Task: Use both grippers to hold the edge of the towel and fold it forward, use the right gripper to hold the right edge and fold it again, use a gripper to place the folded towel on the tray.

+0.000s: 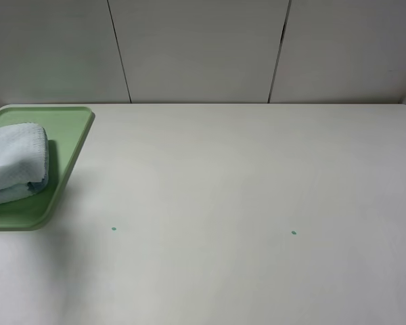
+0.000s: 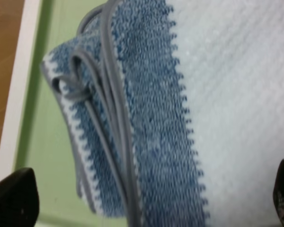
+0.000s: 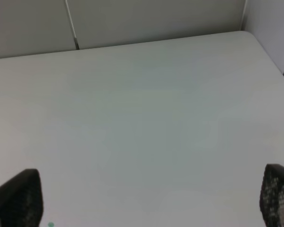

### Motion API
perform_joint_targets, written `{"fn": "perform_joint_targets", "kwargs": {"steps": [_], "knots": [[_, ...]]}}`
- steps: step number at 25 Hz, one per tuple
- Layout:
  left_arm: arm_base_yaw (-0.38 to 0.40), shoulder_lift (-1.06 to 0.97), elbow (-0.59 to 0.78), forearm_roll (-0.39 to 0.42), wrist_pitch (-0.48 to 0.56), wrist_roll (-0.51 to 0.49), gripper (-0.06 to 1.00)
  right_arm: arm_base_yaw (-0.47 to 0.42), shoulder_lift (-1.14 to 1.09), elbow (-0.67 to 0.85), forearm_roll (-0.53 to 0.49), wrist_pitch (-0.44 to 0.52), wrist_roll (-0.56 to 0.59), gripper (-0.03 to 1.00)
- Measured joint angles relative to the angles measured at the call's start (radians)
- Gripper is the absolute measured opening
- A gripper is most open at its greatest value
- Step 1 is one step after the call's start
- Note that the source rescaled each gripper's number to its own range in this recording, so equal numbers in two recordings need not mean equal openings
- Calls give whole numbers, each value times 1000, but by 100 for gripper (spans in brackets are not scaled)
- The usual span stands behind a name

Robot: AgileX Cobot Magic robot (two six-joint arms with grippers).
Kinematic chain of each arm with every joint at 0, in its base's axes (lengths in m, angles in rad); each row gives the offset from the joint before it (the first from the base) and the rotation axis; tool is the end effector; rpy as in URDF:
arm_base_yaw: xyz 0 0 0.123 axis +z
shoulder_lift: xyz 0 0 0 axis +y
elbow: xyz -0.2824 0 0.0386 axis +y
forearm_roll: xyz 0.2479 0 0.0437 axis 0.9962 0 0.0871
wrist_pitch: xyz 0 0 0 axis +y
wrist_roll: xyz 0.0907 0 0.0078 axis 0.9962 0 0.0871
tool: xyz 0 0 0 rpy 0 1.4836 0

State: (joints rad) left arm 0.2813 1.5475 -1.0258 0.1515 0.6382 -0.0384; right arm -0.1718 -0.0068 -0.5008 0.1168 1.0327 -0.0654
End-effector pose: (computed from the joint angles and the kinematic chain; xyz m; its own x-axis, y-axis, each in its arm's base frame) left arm 0.2978 0.0946 0.2411 -0.8651 -0.1634 -0.4743 -0.2468 0.9618 0.1188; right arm -0.0035 0.0099 0.2801 -0.4155 0.0667 -0.9071 0.0785 0.9962 0.0373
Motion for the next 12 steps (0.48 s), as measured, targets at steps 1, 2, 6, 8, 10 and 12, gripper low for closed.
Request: {"fn": "perform_joint_targets", "kwargs": {"steps": [1, 2, 6, 8, 10, 12], "knots": [[0, -17, 0, -5, 23, 0, 100, 0, 0, 0, 0, 0, 0, 100], [0, -38, 0, -10, 42, 4, 100, 0, 0, 0, 0, 0, 0, 100], [2, -126, 0, -36, 131, 25, 100, 0, 0, 0, 0, 0, 0, 100], [2, -171, -2, -46, 180, 38, 100, 0, 0, 0, 0, 0, 0, 100], [3, -220, -2, -63, 227, 68, 100, 0, 0, 0, 0, 0, 0, 100], [3, -263, -2, -77, 280, 94, 100, 0, 0, 0, 0, 0, 0, 100]]}}
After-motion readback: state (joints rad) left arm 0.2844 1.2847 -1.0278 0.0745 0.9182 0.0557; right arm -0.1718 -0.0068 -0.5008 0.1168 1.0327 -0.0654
